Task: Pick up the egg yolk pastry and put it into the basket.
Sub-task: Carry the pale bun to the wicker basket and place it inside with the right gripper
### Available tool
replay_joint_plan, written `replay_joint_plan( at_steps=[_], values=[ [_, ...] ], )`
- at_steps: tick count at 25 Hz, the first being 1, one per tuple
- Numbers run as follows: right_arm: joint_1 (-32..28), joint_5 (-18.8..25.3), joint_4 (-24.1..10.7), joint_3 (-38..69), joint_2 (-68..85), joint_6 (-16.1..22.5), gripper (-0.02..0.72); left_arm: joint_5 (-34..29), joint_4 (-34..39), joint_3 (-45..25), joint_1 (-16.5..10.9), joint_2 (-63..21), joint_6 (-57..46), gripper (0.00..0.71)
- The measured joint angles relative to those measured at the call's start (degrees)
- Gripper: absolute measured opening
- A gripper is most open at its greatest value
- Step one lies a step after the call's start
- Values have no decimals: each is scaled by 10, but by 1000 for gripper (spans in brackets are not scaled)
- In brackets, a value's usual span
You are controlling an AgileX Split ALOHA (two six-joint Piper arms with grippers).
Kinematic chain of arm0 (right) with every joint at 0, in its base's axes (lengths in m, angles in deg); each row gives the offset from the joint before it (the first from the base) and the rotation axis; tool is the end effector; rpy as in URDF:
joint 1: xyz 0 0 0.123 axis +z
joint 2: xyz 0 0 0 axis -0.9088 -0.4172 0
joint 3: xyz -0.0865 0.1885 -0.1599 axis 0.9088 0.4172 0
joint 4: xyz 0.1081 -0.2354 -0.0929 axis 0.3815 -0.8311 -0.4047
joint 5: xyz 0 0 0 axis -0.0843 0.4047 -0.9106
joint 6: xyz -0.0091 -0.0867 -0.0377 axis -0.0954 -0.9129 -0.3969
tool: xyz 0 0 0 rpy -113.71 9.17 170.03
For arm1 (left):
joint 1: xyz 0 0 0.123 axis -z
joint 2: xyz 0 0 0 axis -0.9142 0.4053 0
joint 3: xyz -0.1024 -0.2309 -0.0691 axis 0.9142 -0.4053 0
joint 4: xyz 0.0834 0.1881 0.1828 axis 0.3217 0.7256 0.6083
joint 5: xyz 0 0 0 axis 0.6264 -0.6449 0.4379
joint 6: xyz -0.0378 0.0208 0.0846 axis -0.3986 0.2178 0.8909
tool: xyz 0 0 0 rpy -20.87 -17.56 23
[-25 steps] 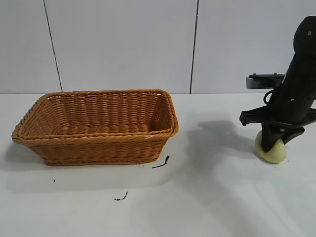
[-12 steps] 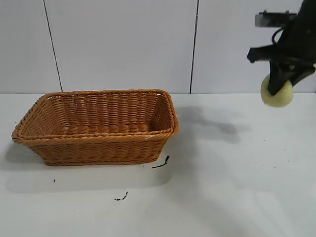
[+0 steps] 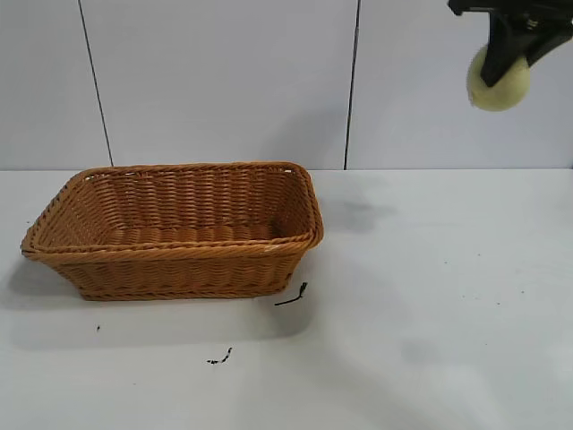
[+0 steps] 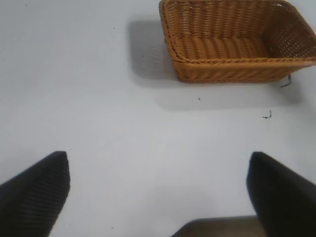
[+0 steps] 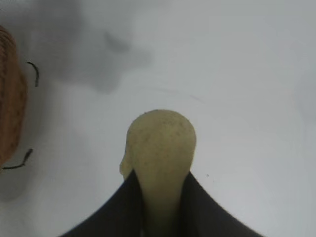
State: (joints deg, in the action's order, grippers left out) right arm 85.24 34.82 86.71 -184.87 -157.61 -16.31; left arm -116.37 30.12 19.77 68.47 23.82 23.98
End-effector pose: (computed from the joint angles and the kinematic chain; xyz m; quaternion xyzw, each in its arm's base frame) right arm 0.4239 0.1567 0.3042 -0.1554 0.9519 0.0645 0.2561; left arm 0.0428 -0.0066 0.2853 0.0024 0.8560 -0.0501 0.5146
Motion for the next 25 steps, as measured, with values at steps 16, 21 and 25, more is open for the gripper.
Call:
replay_joint_plan(
  at_steps=[16, 21, 25],
  values=[
    [160, -36, 5, -93, -211, 22, 88, 0, 0, 0, 0, 0, 0, 695],
    [160, -56, -12, -93, -272, 23, 88, 0, 0, 0, 0, 0, 0, 695],
    [160, -62, -11, -93, -283, 23, 165, 0, 0, 0, 0, 0, 0, 695]
  ],
)
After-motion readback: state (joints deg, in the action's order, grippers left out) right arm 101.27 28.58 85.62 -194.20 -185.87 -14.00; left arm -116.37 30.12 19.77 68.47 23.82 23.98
